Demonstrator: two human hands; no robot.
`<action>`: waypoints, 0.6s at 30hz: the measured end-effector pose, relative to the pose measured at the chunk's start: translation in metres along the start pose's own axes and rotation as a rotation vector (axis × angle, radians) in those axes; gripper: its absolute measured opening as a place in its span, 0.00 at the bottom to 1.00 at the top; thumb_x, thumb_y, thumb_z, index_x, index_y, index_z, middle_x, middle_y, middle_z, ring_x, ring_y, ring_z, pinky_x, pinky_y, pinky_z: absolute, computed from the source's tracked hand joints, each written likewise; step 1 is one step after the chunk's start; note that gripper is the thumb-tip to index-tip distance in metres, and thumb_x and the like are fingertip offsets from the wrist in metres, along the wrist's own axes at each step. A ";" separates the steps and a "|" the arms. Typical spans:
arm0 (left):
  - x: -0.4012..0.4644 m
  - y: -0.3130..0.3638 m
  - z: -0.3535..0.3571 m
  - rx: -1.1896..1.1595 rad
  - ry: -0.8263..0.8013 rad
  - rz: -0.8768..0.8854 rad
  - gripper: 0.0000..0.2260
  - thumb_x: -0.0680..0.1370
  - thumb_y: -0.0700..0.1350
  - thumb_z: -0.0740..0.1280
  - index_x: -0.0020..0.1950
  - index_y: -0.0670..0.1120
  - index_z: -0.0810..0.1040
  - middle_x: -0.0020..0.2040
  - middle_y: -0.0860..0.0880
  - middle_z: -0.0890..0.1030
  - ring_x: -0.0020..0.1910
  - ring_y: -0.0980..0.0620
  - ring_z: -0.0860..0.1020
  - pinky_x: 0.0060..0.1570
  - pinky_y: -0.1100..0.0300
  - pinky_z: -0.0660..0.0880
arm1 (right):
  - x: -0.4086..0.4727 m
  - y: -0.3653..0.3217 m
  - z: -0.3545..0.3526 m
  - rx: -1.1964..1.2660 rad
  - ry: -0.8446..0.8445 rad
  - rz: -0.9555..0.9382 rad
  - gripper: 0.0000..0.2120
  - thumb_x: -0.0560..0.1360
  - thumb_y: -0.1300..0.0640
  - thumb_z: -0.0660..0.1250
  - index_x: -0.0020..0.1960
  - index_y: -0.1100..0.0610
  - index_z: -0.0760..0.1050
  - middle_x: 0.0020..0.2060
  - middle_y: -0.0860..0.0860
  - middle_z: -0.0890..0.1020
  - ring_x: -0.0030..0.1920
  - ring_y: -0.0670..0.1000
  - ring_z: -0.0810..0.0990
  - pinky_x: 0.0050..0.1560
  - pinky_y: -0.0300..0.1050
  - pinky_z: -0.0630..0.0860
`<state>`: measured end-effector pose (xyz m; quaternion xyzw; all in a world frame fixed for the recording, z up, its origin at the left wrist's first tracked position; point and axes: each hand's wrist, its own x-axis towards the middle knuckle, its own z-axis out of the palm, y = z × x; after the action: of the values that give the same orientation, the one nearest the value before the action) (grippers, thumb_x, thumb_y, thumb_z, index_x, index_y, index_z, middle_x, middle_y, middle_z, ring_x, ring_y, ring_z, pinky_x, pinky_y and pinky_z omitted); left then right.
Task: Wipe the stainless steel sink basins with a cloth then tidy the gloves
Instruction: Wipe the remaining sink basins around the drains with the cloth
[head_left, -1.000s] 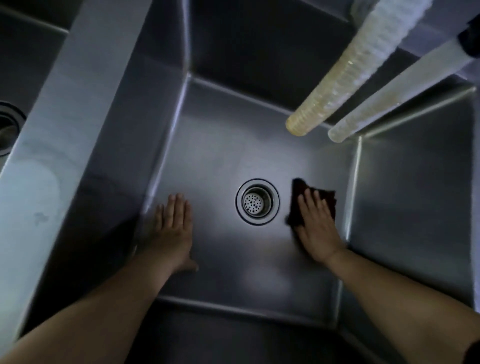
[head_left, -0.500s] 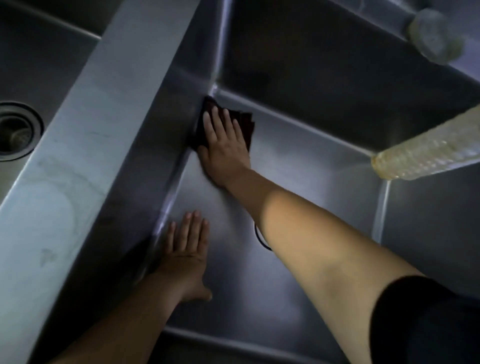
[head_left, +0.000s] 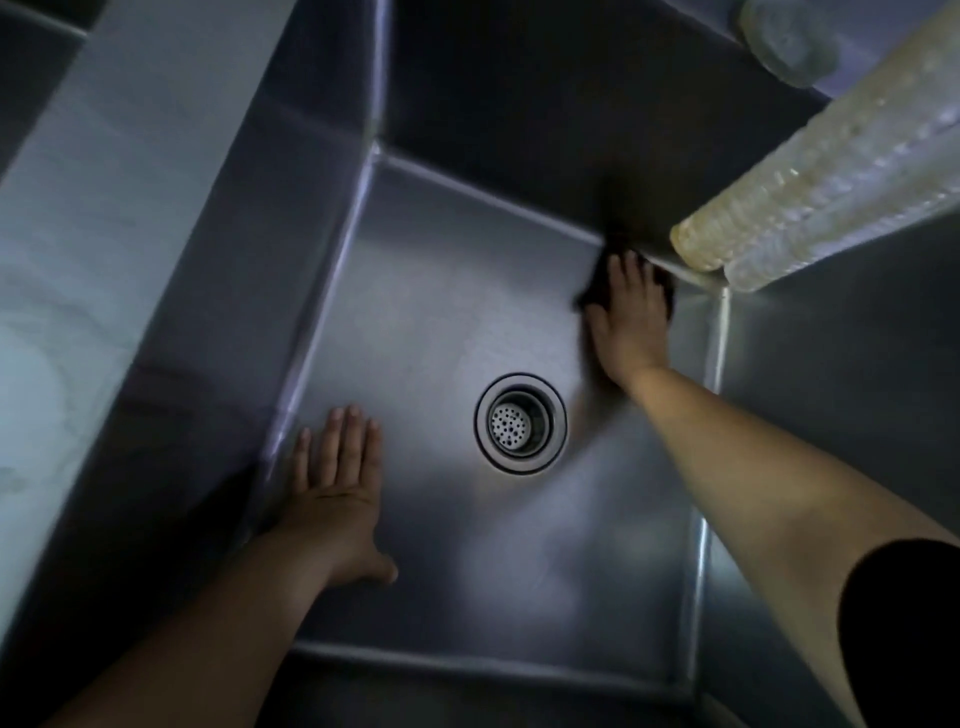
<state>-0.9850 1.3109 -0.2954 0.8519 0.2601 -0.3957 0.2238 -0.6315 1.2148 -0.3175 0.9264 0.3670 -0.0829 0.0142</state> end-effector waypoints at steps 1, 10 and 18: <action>0.000 0.000 0.000 -0.001 -0.003 -0.001 0.66 0.58 0.69 0.69 0.56 0.43 0.12 0.55 0.41 0.11 0.55 0.42 0.12 0.49 0.46 0.12 | -0.007 0.017 -0.001 0.004 -0.015 0.075 0.31 0.78 0.51 0.57 0.77 0.56 0.49 0.77 0.56 0.52 0.76 0.58 0.49 0.75 0.54 0.45; 0.001 0.000 0.002 -0.031 -0.008 -0.016 0.68 0.55 0.71 0.69 0.57 0.42 0.12 0.57 0.40 0.12 0.56 0.41 0.13 0.50 0.45 0.12 | -0.159 0.035 0.011 -0.044 -0.120 0.200 0.34 0.78 0.51 0.61 0.77 0.59 0.47 0.76 0.60 0.49 0.76 0.62 0.47 0.75 0.54 0.41; -0.005 -0.002 -0.003 -0.074 -0.036 0.013 0.69 0.56 0.70 0.70 0.57 0.43 0.12 0.58 0.40 0.12 0.57 0.42 0.13 0.49 0.46 0.12 | -0.267 -0.033 0.035 0.120 -0.540 0.684 0.45 0.76 0.36 0.56 0.75 0.57 0.32 0.75 0.57 0.35 0.75 0.61 0.35 0.72 0.56 0.36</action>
<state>-0.9867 1.3128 -0.2902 0.8373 0.2649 -0.3997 0.2625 -0.8504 1.0550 -0.3072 0.9390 0.0166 -0.3336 0.0822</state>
